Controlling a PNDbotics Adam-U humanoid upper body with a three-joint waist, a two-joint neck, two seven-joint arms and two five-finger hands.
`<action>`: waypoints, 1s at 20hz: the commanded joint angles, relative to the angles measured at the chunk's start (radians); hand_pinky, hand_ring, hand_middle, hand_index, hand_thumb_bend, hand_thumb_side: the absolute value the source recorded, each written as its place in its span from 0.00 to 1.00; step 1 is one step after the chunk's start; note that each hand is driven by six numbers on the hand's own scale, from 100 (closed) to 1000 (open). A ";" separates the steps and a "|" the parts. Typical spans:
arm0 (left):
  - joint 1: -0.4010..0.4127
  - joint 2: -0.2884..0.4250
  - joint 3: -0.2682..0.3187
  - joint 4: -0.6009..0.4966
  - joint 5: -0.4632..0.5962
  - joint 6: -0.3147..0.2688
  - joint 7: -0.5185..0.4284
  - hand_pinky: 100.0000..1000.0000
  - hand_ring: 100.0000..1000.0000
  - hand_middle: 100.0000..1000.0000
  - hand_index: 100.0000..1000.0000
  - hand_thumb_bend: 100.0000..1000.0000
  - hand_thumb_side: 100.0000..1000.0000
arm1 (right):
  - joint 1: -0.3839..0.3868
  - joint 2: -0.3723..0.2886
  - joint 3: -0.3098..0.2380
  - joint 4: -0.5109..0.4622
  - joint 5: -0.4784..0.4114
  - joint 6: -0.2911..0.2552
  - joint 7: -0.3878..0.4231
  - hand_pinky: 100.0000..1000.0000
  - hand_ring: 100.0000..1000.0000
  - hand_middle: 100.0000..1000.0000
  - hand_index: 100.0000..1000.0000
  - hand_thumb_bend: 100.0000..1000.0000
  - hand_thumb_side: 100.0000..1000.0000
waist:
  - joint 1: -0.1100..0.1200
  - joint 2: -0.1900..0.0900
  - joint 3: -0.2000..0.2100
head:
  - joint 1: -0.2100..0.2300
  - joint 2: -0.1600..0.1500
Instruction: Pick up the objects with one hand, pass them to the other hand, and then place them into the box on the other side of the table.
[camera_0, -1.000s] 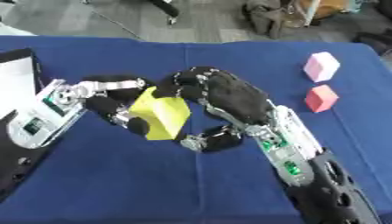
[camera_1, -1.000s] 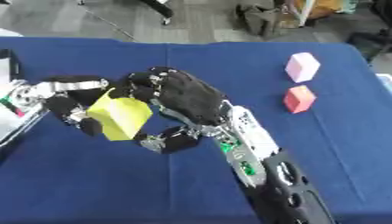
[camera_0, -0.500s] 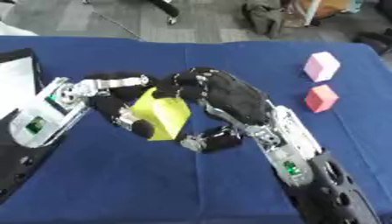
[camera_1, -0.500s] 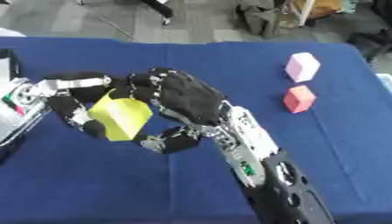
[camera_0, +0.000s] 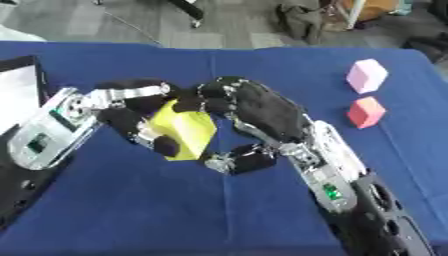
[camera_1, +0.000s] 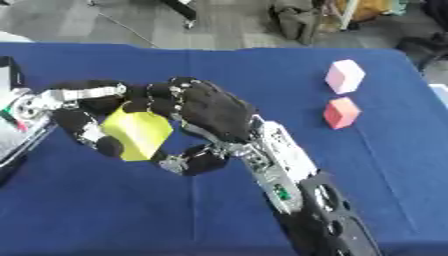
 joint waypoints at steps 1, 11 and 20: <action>-0.018 0.013 0.017 -0.027 0.012 0.001 0.008 0.73 0.64 0.44 0.65 0.78 0.53 | -0.014 0.000 -0.002 -0.013 -0.003 0.002 0.004 0.63 0.55 0.21 0.32 0.00 0.13 | 0.004 -0.012 0.001 | -0.002 -0.002; -0.018 0.019 0.020 -0.028 0.008 0.004 0.009 0.70 0.55 0.22 0.48 0.62 0.43 | -0.015 -0.003 -0.003 -0.019 -0.002 0.010 0.003 0.64 0.55 0.22 0.33 0.00 0.14 | 0.003 -0.011 0.000 | 0.002 -0.002; -0.019 0.026 0.021 -0.022 0.006 0.010 0.019 0.69 0.51 0.08 0.35 0.32 0.21 | -0.016 -0.004 -0.004 -0.024 0.001 0.017 -0.004 0.64 0.56 0.24 0.36 0.00 0.15 | 0.004 -0.010 0.000 | 0.005 -0.002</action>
